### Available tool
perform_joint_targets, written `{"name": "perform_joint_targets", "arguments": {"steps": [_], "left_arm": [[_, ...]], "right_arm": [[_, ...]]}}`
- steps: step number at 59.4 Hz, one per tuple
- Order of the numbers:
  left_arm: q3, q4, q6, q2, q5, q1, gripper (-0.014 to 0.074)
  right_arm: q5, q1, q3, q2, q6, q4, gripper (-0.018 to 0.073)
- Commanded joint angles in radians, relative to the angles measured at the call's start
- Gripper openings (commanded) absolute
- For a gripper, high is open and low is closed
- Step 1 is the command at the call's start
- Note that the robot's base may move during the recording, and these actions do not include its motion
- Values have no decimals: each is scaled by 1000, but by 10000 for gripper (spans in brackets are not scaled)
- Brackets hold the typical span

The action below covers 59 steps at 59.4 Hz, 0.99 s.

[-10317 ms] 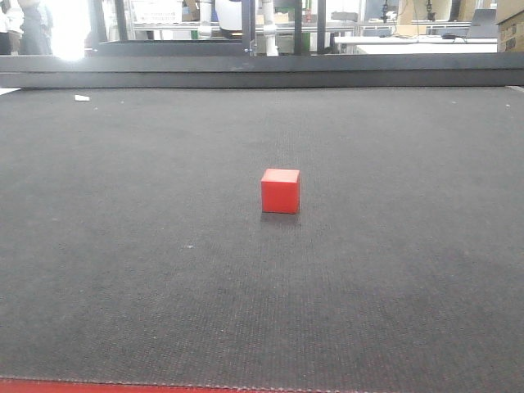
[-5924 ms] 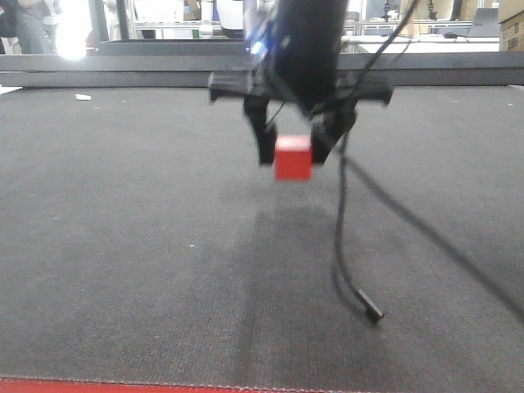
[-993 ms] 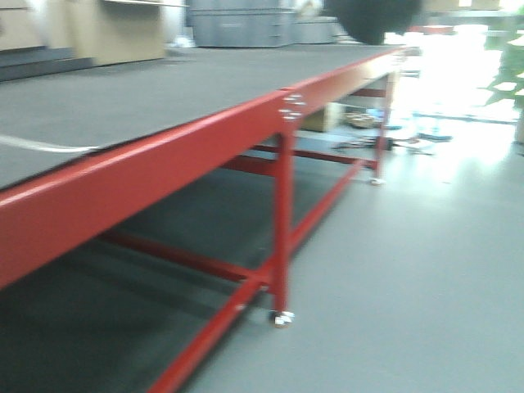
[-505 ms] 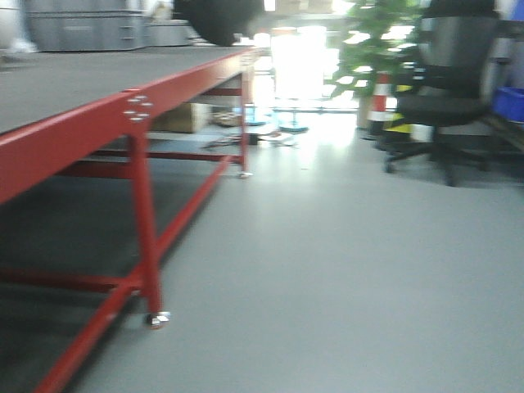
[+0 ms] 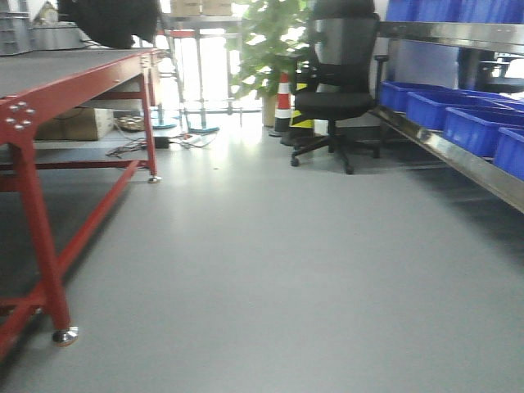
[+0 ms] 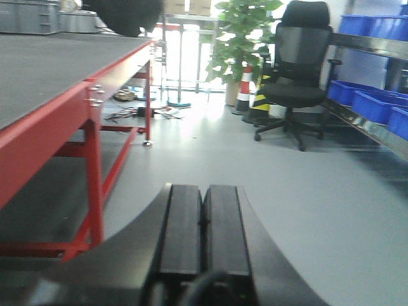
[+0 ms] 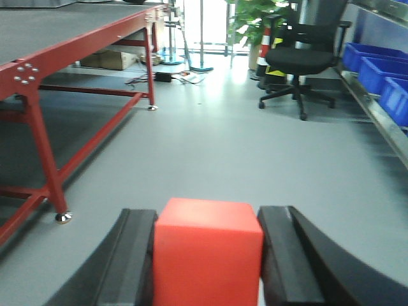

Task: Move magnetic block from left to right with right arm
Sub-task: 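Drive the base away from the first table holding the cube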

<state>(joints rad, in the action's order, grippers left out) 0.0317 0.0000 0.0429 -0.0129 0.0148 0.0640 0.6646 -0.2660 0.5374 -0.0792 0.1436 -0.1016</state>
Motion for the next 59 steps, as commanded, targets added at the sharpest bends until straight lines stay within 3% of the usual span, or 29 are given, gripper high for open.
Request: {"name": "perform_joint_targets", "arguments": {"steps": [1, 59], "left_arm": [[9, 0, 4, -14, -89, 4, -116], [9, 0, 4, -14, -89, 14, -116]], "right_arm": [[-91, 1, 24, -16, -8, -16, 204], [-91, 1, 24, -18, -8, -15, 204]]}}
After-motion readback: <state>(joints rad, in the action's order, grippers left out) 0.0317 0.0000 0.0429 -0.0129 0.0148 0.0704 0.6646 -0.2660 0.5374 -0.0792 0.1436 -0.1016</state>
